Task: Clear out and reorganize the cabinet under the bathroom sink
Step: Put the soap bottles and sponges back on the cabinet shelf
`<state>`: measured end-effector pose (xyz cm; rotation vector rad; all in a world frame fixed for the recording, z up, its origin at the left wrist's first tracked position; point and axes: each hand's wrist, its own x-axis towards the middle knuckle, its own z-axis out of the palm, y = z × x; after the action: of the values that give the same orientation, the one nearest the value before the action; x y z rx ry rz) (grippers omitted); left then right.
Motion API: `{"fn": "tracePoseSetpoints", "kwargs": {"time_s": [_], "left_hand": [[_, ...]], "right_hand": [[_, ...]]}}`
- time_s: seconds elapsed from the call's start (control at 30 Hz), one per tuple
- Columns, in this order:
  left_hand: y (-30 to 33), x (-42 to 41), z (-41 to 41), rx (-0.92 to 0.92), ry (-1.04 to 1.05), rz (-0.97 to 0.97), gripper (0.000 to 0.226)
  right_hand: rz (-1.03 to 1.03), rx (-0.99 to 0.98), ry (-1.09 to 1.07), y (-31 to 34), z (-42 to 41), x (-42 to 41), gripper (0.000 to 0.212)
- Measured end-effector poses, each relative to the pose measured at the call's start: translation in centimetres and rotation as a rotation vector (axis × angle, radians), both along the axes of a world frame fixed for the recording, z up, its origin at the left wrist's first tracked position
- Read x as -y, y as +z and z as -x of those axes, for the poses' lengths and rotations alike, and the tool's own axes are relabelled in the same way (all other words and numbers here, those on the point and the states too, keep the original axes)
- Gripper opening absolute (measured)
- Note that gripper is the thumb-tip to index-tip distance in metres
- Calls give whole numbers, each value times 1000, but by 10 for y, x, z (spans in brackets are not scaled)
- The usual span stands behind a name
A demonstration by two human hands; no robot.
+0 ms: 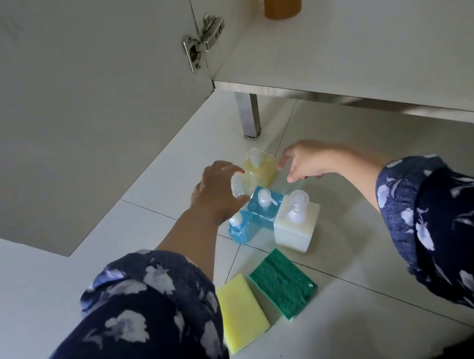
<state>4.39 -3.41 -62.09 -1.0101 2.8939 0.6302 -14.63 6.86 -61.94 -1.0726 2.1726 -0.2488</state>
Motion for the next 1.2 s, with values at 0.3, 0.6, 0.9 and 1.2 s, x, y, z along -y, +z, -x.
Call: {"fn": "tracePoseSetpoints", "kwargs": {"time_s": [0.3, 0.6, 0.9, 1.2], "left_hand": [[-12, -4, 31, 242, -317, 34, 69], [-29, 14, 48, 300, -400, -46, 59], [-40, 15, 59, 381, -430, -38, 76], [-45, 8, 61, 444, -375, -32, 87]], "right_hand": [[168, -6, -53, -33, 9, 11, 65], [327, 104, -104, -95, 5, 40, 83], [428, 7, -55, -101, 22, 45, 74], [468, 54, -153, -81, 55, -18, 66]]}}
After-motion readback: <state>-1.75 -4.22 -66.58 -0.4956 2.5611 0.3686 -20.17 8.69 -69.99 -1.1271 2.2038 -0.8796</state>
